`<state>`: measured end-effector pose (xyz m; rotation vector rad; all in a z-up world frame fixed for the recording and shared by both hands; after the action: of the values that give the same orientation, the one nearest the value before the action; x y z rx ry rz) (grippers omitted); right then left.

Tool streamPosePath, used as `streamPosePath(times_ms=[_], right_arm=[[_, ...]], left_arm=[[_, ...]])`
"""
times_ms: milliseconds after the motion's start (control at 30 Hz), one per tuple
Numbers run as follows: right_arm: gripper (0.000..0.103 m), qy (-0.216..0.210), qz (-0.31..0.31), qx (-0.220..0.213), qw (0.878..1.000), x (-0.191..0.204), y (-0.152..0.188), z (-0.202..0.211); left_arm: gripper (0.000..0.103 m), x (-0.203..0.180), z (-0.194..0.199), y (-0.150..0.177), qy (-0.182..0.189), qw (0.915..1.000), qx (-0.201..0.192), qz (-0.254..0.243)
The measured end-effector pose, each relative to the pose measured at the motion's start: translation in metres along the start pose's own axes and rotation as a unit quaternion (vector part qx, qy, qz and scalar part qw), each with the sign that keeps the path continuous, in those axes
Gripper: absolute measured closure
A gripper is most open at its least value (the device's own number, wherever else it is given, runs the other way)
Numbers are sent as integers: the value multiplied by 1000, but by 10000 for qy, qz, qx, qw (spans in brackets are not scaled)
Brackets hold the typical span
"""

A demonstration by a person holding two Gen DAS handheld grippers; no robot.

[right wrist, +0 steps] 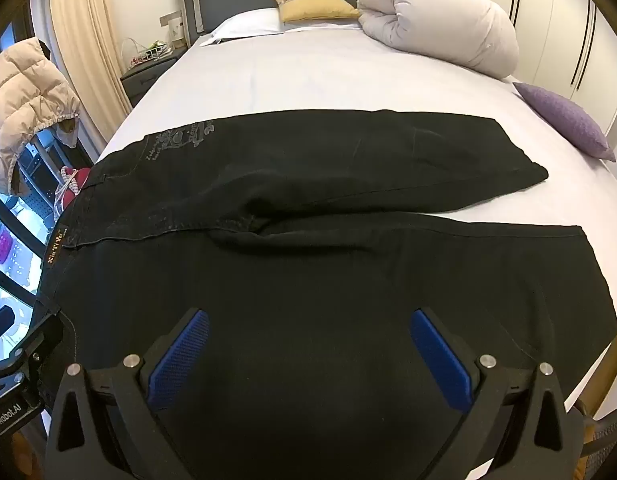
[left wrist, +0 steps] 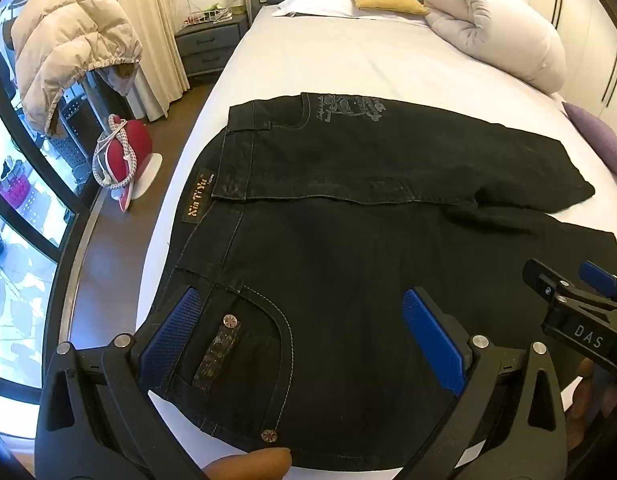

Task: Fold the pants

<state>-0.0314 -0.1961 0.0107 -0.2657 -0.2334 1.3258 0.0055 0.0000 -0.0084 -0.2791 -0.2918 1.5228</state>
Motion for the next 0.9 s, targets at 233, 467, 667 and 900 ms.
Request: streamPosePath(times_ms=[233,467,667,900], right_arm=[[0,57,39,-4,10000,1,4,1],[0,100,92,-23,9999,4,8,1],[0,97,118,25,9999,2,5,0],[0,120,146,39,9998,5,6,-1]], left_arm=[[0,2,-1,-2,-29,10000,-40,-25],[0,-1,-3,1,-78,9999,-68,-27],[0,-1,-2,1,-93,9999,-67,-29],[0,-2,3,4,-118,9999,-78,4]])
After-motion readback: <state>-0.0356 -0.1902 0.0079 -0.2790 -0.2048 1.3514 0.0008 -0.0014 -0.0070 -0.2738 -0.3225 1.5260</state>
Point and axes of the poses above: each gripper's, at about its wrist camera, not at the fingertips, and z roughly against the way its jaws point, x to its left, y to its underside, the point moved 1 cm from there along -z, roughly the way its jaws point, and after that the axes turned 12 degrees about x, right-handed, at the moved point
